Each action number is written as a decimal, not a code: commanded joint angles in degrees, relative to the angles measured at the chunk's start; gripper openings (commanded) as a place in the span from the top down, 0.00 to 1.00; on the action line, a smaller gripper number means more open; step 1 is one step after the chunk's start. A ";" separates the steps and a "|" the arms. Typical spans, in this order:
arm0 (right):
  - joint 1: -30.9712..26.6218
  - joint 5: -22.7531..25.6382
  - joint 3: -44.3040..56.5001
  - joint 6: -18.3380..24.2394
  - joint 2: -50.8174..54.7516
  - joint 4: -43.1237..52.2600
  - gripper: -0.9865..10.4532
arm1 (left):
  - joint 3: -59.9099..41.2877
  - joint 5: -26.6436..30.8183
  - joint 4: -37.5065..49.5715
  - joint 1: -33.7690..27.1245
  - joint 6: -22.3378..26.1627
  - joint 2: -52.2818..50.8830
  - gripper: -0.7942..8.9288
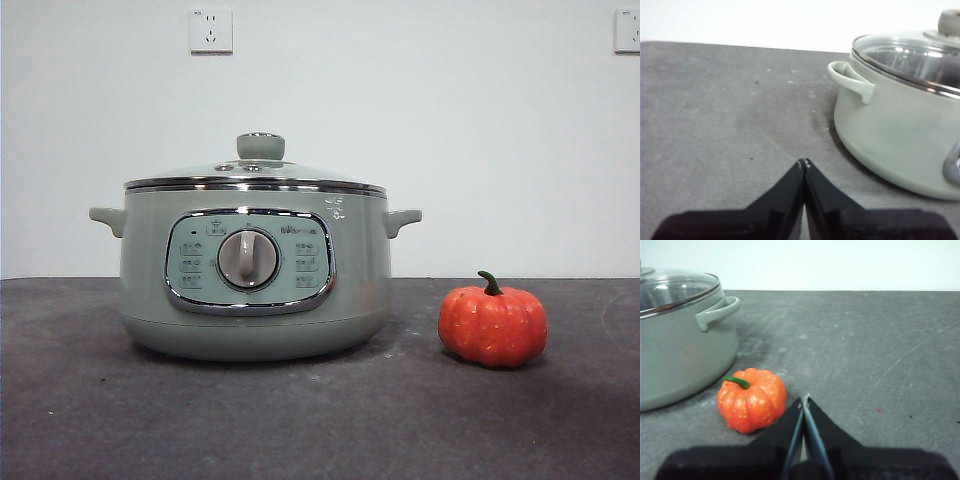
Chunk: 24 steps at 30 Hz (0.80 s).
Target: Pick up the pumpkin,open the lid,put the pumpkin in the pot,close the lid
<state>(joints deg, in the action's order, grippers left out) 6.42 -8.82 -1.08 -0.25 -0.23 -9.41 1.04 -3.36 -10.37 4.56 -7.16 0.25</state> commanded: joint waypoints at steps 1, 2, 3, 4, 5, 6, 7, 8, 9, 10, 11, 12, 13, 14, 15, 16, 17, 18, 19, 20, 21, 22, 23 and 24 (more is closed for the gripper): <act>0.02 -0.26 0.66 -5.46 0.17 -0.26 0.91 | -0.90 -0.11 0.11 -0.13 -3.85 -0.15 0.92; 0.02 -0.26 0.66 -9.35 0.17 -0.26 0.91 | -0.90 -0.11 0.11 -0.13 -3.85 -0.15 0.92; 0.02 -0.22 0.66 -12.94 0.17 -0.26 0.91 | -0.90 -0.11 0.11 -0.13 -3.85 -0.15 0.92; 0.02 -0.07 0.66 -15.85 0.17 -0.20 0.91 | -0.90 -0.15 0.11 -0.13 -3.87 -0.15 0.92; 0.02 0.07 0.66 -17.25 0.15 -0.02 0.91 | -0.90 -0.28 0.11 -0.13 -3.93 -0.15 0.92; 0.02 -0.02 0.66 -17.88 0.11 -0.07 0.92 | -0.90 -0.57 0.11 -0.13 -4.28 -0.15 0.92; 0.02 -0.04 0.66 -18.53 0.11 -0.09 0.92 | -0.90 -1.29 0.17 -0.13 -4.98 -0.15 0.92; 0.02 -0.26 0.59 -19.67 0.11 -0.07 0.92 | -0.85 -2.23 0.24 -0.13 -5.57 -0.15 0.92; 0.02 -0.26 0.48 -21.20 0.11 -0.07 0.92 | -0.76 -3.26 0.20 -0.13 -6.01 -0.15 0.93; 0.02 -0.26 0.26 -22.97 0.07 -0.07 0.92 | -0.61 -4.52 0.09 -0.13 -6.69 -0.15 0.93; 0.02 -0.26 -0.09 -24.30 -0.02 -0.07 0.92 | -0.37 -5.77 -0.09 -0.13 -6.84 -0.15 0.93; 0.02 -0.26 -0.48 -24.90 -0.11 -0.07 0.92 | 0.00 -6.32 -0.48 -0.13 -6.88 -0.15 0.93; 0.02 -0.26 -1.14 -25.03 -0.24 -0.09 0.92 | 0.57 -6.82 -1.16 -0.13 -7.34 -0.15 0.93; 0.02 -0.26 -1.95 -25.03 -0.55 -0.07 0.92 | 1.22 -7.34 -1.79 -0.13 -8.13 -0.15 0.93; 0.02 -0.28 -2.78 -25.03 -0.85 -0.07 0.92 | 1.88 -7.52 -2.27 -0.13 -8.57 -0.15 0.93; 0.02 -0.26 -3.85 -24.98 -1.25 -0.07 0.92 | 2.82 -7.52 -2.97 -0.13 -9.40 -0.15 0.93; 0.02 -0.24 -5.03 -24.96 -1.77 -0.07 0.92 | 3.91 -7.56 -3.72 -0.13 -9.77 -0.07 0.93; 0.02 -0.24 -6.12 -24.94 -2.25 -0.07 0.92 | 4.98 -7.67 -4.31 -0.13 -9.77 0.15 0.93; 0.02 -0.24 -7.50 -24.94 -2.97 -0.07 0.92 | 6.40 -7.67 -5.25 -0.13 -9.75 0.26 0.93; 0.02 -0.26 -8.90 -24.85 -3.89 -0.09 0.92 | 7.91 -7.65 -6.34 -0.13 -9.73 0.28 0.93; 0.02 -0.26 -10.19 -24.72 -4.76 -0.09 0.92 | 9.20 -7.65 -6.99 -0.13 -9.68 0.31 0.93; 0.02 -0.28 -11.72 -24.72 -5.92 -0.09 0.92 | 10.75 -7.65 -7.82 -0.13 -9.57 0.28 0.93; 0.02 -0.37 -13.09 -24.68 -7.04 -0.09 0.92 | 12.15 -7.65 -8.63 -0.13 -9.57 0.28 0.93; 0.02 -1.16 -14.75 -24.28 -8.46 -0.09 0.92 | 13.77 -7.65 -9.60 -0.13 -9.57 0.31 0.93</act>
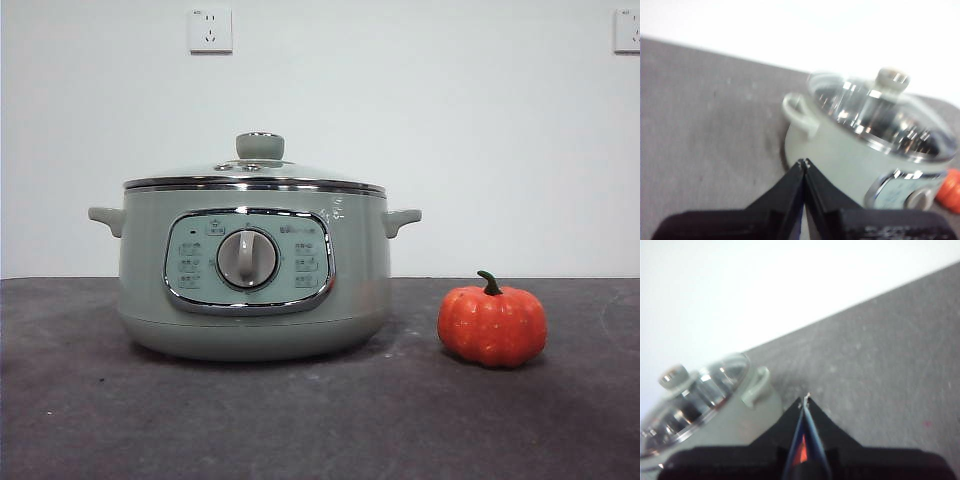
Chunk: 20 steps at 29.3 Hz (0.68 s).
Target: Pick up the pumpkin,open the lid,put the pumpkin in the pot,close the lid
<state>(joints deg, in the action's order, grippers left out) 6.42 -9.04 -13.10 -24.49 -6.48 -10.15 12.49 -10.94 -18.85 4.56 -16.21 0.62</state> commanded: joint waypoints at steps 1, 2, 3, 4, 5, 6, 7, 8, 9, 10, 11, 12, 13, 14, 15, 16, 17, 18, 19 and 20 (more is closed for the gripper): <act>0.02 -1.99 -4.46 0.68 -3.78 0.63 0.92 | 3.96 -0.07 -2.14 -0.13 -0.52 -0.07 0.93; 0.04 -3.21 -6.29 1.38 -5.49 0.46 0.92 | 5.57 -0.07 -3.37 -0.13 -0.50 -0.04 0.93; 0.04 -4.24 -7.96 1.92 -6.97 -0.02 0.92 | 6.88 -0.11 -4.39 -0.13 -0.48 0.24 0.93; 0.04 -5.25 -10.01 2.67 -8.83 -1.01 0.92 | 8.46 -0.20 -5.64 -0.13 -0.37 0.92 0.93; 0.04 -6.29 -12.17 3.76 -10.82 -2.34 0.92 | 10.14 -0.61 -7.26 -0.13 -0.11 1.60 0.93; 0.04 -7.28 -14.05 4.83 -12.55 -3.76 0.92 | 11.58 -1.42 -8.55 -0.13 0.13 2.38 0.93; 0.04 -8.61 -16.26 6.01 -14.40 -5.57 0.92 | 13.27 -2.36 -9.77 -0.13 0.63 3.69 0.93; 0.04 -9.99 -18.40 7.67 -16.28 -7.50 0.92 | 14.97 -3.63 -10.88 -0.13 1.51 5.18 0.93; 0.04 -11.15 -20.24 8.98 -17.90 -9.35 0.92 | 16.46 -4.74 -11.87 -0.13 2.01 6.49 0.93; 0.04 -12.61 -22.40 10.56 -19.63 -11.82 0.92 | 18.27 -6.23 -13.07 -0.13 2.93 8.17 0.93; 0.04 -13.97 -24.59 12.22 -21.31 -14.58 0.92 | 20.13 -7.67 -14.29 -0.13 3.61 9.99 0.93; 0.07 -15.26 -26.38 13.68 -22.73 -17.00 0.92 | 21.77 -8.85 -15.43 -0.13 4.28 11.52 0.93; 0.07 -16.57 -28.41 15.56 -24.37 -19.93 0.92 | 23.69 -10.12 -16.94 -0.13 5.16 13.31 0.93; 0.07 -18.10 -30.34 17.35 -25.86 -22.93 0.92 | 25.57 -11.50 -18.62 -0.13 6.21 15.17 0.93; 0.09 -19.17 -31.87 18.82 -27.06 -25.62 0.92 | 27.19 -12.52 -20.35 -0.13 7.21 16.70 0.93; 0.09 -20.17 -33.55 20.55 -28.41 -28.79 0.92 | 29.07 -13.88 -22.64 -0.13 8.52 18.49 0.93; 0.11 -21.00 -35.01 22.23 -29.59 -31.78 0.92 | 30.84 -14.97 -25.11 -0.13 9.94 20.17 0.93; 0.15 -21.09 -36.09 23.58 -30.47 -34.16 0.92 | 32.22 -15.50 -27.10 -0.13 11.23 21.51 0.93; 0.31 -21.05 -36.96 24.83 -31.21 -36.28 0.92 | 33.40 -16.31 -28.79 -0.13 12.46 22.69 0.93; 0.57 -21.05 -37.70 26.23 -31.98 -38.42 0.92 | 34.77 -16.74 -30.47 -0.13 13.97 24.00 0.93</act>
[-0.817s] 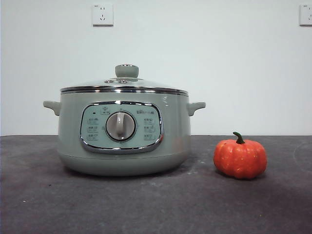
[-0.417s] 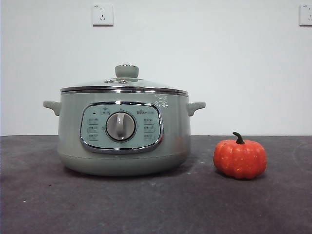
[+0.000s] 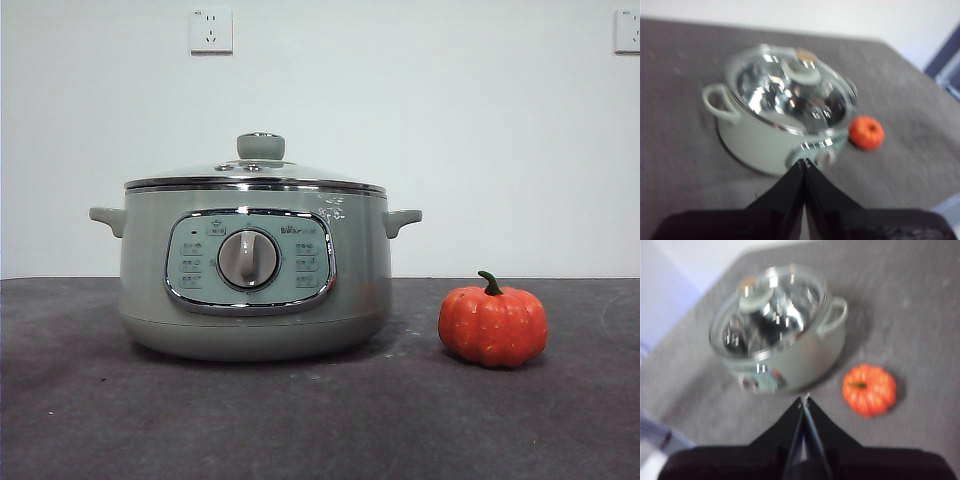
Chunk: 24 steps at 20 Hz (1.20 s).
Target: Pick up the pumpkin,open the lid,put the pumpkin in the pot,close the lid
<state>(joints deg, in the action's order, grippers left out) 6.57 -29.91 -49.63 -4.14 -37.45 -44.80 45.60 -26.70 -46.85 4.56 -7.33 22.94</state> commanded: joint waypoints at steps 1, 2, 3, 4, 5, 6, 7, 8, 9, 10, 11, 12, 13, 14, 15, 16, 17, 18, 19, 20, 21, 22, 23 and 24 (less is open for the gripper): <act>0.66 -0.17 -1.44 6.49 -1.38 -4.92 0.92 | 2.45 -1.09 -3.26 -0.13 5.88 2.51 0.93; 0.94 -0.17 -1.51 6.78 -1.64 -5.86 0.92 | 3.13 -1.29 -3.87 -0.13 6.40 3.23 0.93; 1.22 -0.11 -1.51 6.86 -1.79 -6.69 0.92 | 3.56 -1.57 -4.11 -0.13 6.84 3.80 0.93; 1.51 -0.07 -1.51 6.91 -1.88 -7.26 0.92 | 3.72 -2.08 -4.22 -0.13 7.17 4.02 0.93; 1.77 0.02 -1.51 7.10 -1.90 -7.85 0.92 | 3.80 -2.19 -4.26 -0.13 7.23 4.17 0.93; 1.95 0.20 -1.51 7.28 -1.88 -8.22 0.92 | 3.87 -2.19 -4.26 -0.13 7.23 4.42 0.93; 2.12 0.22 -1.51 7.26 -1.88 -8.22 0.92 | 3.89 -2.16 -4.26 -0.13 7.23 4.48 0.93; 2.23 0.17 -1.51 7.26 -1.88 -8.09 0.92 | 3.89 -2.19 -4.24 -0.13 7.23 4.50 0.92; 2.29 0.07 -1.51 7.23 -1.88 -7.89 0.91 | 3.89 -2.16 -4.20 -0.13 7.21 4.57 0.92; 2.29 0.07 -1.51 7.21 -1.88 -7.61 0.88 | 3.89 -2.16 -4.20 -0.13 7.21 4.68 0.91; 2.29 0.07 -1.51 7.19 -1.88 -7.43 0.80 | 3.89 -2.14 -4.24 -0.13 7.21 4.68 0.83; 2.29 0.07 -1.51 7.15 -1.88 -7.15 0.66 | 3.91 -2.12 -4.22 -0.13 7.21 4.68 0.61; 2.29 0.04 -1.51 6.69 -1.88 -6.97 0.46 | 3.93 -1.86 -4.11 -0.13 7.17 4.68 0.30; 2.29 0.04 -1.53 6.54 -1.90 -6.86 0.33 | 3.93 -1.88 -4.00 -0.13 7.17 4.68 0.15; 2.29 0.00 -1.53 6.54 -1.92 -6.86 0.28 | 3.93 -1.92 -3.78 -0.13 7.17 4.68 0.11; 2.29 -0.04 -1.53 6.56 -1.95 -6.86 0.28 | 3.96 -1.92 -3.74 -0.13 7.17 4.68 0.11; 2.29 -0.04 -1.53 6.56 -1.95 -6.86 0.28 | 3.96 -1.92 -3.74 -0.13 7.17 4.68 0.11; 2.29 -0.04 -1.53 6.56 -2.05 -6.86 0.28 | 3.96 -1.92 -3.74 -0.13 7.17 4.68 0.11; 2.29 -0.02 -1.53 6.56 -2.08 -6.88 0.28 | 3.96 -1.92 -3.74 -0.13 7.17 4.68 0.11; 2.29 -0.02 -1.53 6.56 -2.25 -6.86 0.28 | 3.96 -1.92 -3.74 -0.13 7.17 4.68 0.11; 2.29 0.00 -1.53 6.58 -2.43 -6.88 0.28 | 3.96 -1.95 -3.74 -0.13 7.17 4.68 0.11; 2.29 0.04 -1.53 6.58 -2.82 -6.84 0.28 | 3.96 -2.05 -3.76 -0.13 7.17 4.68 0.11; 2.29 0.31 -1.53 6.58 -3.41 -6.69 0.28 | 3.96 -2.10 -3.76 -0.13 7.15 4.68 0.11; 2.32 0.44 -1.53 6.62 -4.31 -6.40 0.28 | 3.96 -2.10 -3.74 -0.13 7.15 4.68 0.11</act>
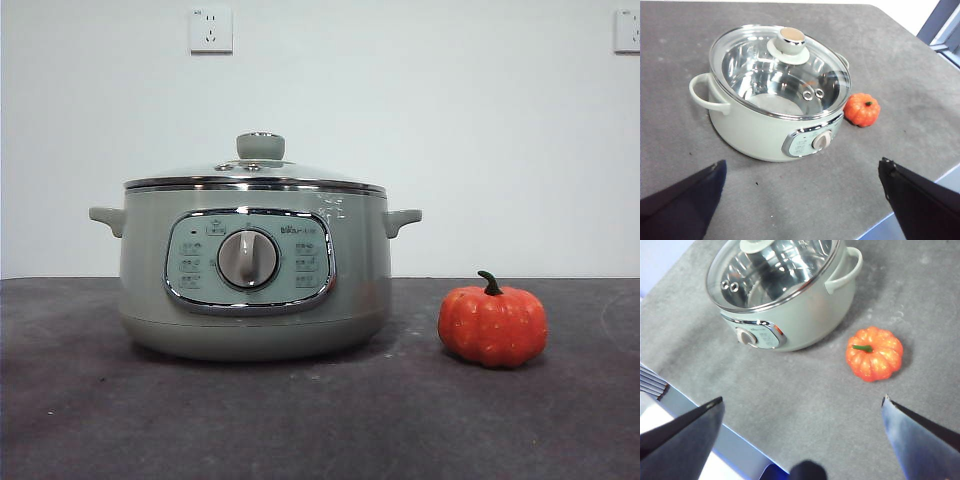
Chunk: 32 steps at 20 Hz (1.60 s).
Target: Pick up the pumpkin,open the lid,put the pumpkin in the pot,close the lid
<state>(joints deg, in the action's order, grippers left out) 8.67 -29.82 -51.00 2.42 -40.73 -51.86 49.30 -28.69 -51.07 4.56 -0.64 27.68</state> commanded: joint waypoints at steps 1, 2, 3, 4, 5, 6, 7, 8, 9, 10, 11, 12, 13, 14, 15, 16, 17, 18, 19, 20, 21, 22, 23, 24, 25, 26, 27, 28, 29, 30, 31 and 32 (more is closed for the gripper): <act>0.39 0.68 -0.15 0.09 -2.29 1.22 0.28 | 0.26 -0.11 0.48 -0.13 0.46 -0.07 0.11; 0.81 2.05 -0.15 0.11 -3.80 2.16 0.28 | 0.26 -0.11 0.57 -0.13 0.46 -0.07 0.11; 1.36 3.89 -0.15 0.39 -5.64 3.41 0.28 | 0.26 -0.11 0.83 -0.13 0.46 -0.07 0.11; 2.05 5.46 -0.15 0.74 -7.69 4.48 0.28 | 0.26 -0.13 1.16 -0.13 0.46 -0.07 0.11; 2.84 6.86 -0.15 0.76 -10.10 5.81 0.28 | 0.26 -0.15 1.51 -0.13 0.48 -0.07 0.11; 3.63 8.13 -0.15 0.98 -12.59 7.17 0.28 | 0.26 -0.17 1.77 -0.13 0.46 -0.07 0.11; 4.44 9.46 -0.15 1.36 -15.21 8.52 0.28 | 0.26 -0.20 1.95 -0.13 0.46 -0.07 0.11; 5.25 10.71 -0.15 1.66 -17.99 10.03 0.28 | 0.26 -0.20 1.99 -0.13 0.46 -0.07 0.11; 6.03 11.82 -0.15 2.23 -20.68 11.47 0.28 | 0.26 -0.20 1.99 -0.13 0.46 -0.07 0.11; 6.80 12.94 -0.15 2.40 -23.41 13.09 0.28 | 0.26 -0.17 1.97 -0.13 0.46 -0.07 0.11; 7.39 14.01 -0.15 2.67 -25.68 14.40 0.28 | 0.26 -0.17 1.97 -0.13 0.46 -0.07 0.11; 8.02 15.34 -0.15 2.95 -28.33 16.15 0.28 | 0.26 -0.17 1.97 -0.13 0.48 -0.07 0.11; 8.46 16.33 -0.15 3.26 -30.27 17.57 0.28 | 0.26 -0.17 1.97 -0.13 0.48 -0.07 0.11; 9.11 17.38 -0.15 3.54 -32.41 19.39 0.28 | 0.26 -0.15 1.99 -0.13 0.48 -0.07 0.11; 9.75 18.49 -0.15 3.69 -34.40 21.22 0.28 | 0.26 -0.15 1.99 -0.13 0.48 -0.07 0.11; 10.16 19.39 -0.15 3.69 -35.93 22.77 0.28 | 0.26 -0.15 1.99 -0.13 0.48 -0.07 0.11; 10.62 19.96 -0.15 3.91 -37.59 24.28 0.28 | 0.26 -0.13 1.99 -0.13 0.48 -0.07 0.11; 10.78 19.87 -0.15 4.11 -38.91 25.35 0.28 | 0.26 -0.13 1.99 -0.13 0.48 -0.07 0.11; 11.10 19.93 -0.15 4.13 -40.46 26.60 0.28 | 0.26 -0.13 1.97 -0.13 0.48 -0.07 0.11; 11.39 20.06 -0.15 4.13 -41.68 27.54 0.28 | 0.26 -0.13 1.97 -0.13 0.46 -0.07 0.11; 11.65 20.46 -0.15 4.11 -43.01 28.59 0.28 | 0.26 -0.13 1.97 -0.13 0.48 -0.07 0.11; 12.00 21.33 -0.15 4.13 -44.35 29.66 0.28 | 0.26 -0.13 1.97 -0.13 0.46 -0.07 0.11; 12.11 21.24 -0.15 4.15 -45.70 30.60 0.28 | 0.26 -0.13 1.97 -0.13 0.48 -0.07 0.11; 12.20 21.22 -0.15 4.13 -46.77 31.28 0.28 | 0.26 -0.11 1.97 -0.13 0.48 -0.07 0.11; 12.39 21.24 -0.15 4.13 -48.02 31.95 0.28 | 0.26 -0.11 1.97 -0.13 0.46 -0.07 0.11; 12.52 21.24 -0.15 4.13 -48.96 32.37 0.28 | 0.26 -0.09 1.97 -0.13 0.46 -0.07 0.11; 12.52 21.29 -0.15 4.13 -49.92 32.68 0.28 | 0.26 -0.04 1.97 -0.13 0.48 -0.07 0.11; 12.52 21.33 -0.15 4.11 -50.58 32.81 0.28 | 0.26 -0.07 1.97 -0.13 0.46 -0.07 0.11; 12.52 21.38 -0.15 4.11 -51.06 32.81 0.30 | 0.26 -0.04 1.92 -0.13 0.48 -0.07 0.11; 12.52 21.38 -0.15 4.11 -51.28 32.79 0.38 | 0.26 -0.04 1.95 -0.13 0.48 -0.07 0.11; 12.50 21.35 -0.15 4.07 -51.28 32.81 0.52 | 0.26 -0.02 1.95 -0.13 0.46 -0.07 0.11; 12.50 21.20 -0.15 4.07 -51.28 32.79 0.65 | 0.26 -0.02 1.95 -0.13 0.46 -0.07 0.11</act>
<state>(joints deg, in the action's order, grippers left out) 21.04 -8.75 -51.09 6.04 -91.68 -19.40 49.30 -28.67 -49.63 4.56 -0.62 27.68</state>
